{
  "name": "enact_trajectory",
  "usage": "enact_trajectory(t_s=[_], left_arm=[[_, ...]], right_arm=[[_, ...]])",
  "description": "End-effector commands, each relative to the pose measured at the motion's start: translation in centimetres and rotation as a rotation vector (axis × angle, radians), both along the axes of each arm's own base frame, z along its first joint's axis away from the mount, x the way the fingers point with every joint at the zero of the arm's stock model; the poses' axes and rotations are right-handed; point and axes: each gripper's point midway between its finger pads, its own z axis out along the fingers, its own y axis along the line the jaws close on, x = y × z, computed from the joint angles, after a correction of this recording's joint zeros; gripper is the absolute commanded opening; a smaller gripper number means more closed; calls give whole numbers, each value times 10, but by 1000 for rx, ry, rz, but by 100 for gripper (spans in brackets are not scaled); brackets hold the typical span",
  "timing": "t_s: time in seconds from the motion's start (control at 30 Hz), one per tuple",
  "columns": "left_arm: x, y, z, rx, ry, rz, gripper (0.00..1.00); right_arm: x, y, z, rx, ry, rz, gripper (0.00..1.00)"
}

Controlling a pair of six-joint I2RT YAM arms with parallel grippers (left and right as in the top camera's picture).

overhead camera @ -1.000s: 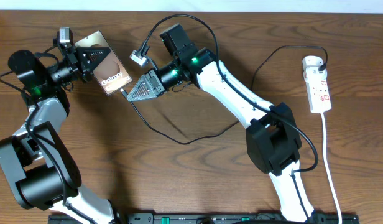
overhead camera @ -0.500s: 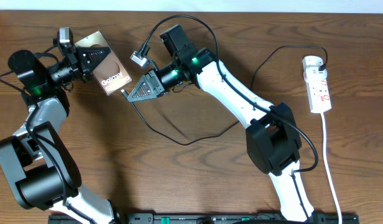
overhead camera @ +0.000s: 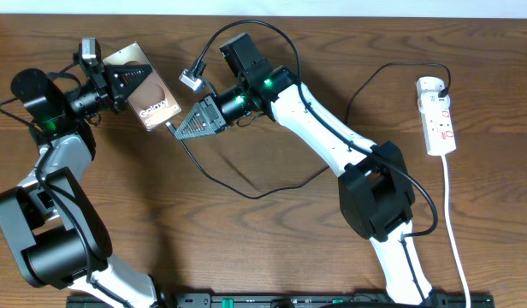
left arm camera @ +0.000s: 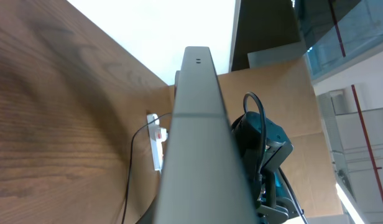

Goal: Plug charger to phone and switch on socket

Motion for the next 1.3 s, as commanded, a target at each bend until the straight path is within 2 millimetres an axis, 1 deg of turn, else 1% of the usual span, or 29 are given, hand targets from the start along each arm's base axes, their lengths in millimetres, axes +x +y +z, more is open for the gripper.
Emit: enact_trajectory(t_s=[0.0, 1.0, 1.27], left_arm=[[-3, -3, 14, 20, -43, -36, 7], [-3, -3, 14, 26, -54, -38, 7], [-2, -18, 14, 32, -68, -68, 7]], right_arm=[[-6, 3, 1, 0, 18, 14, 1], [-4, 4, -2, -20, 21, -3, 1], [-4, 4, -2, -23, 28, -6, 1]])
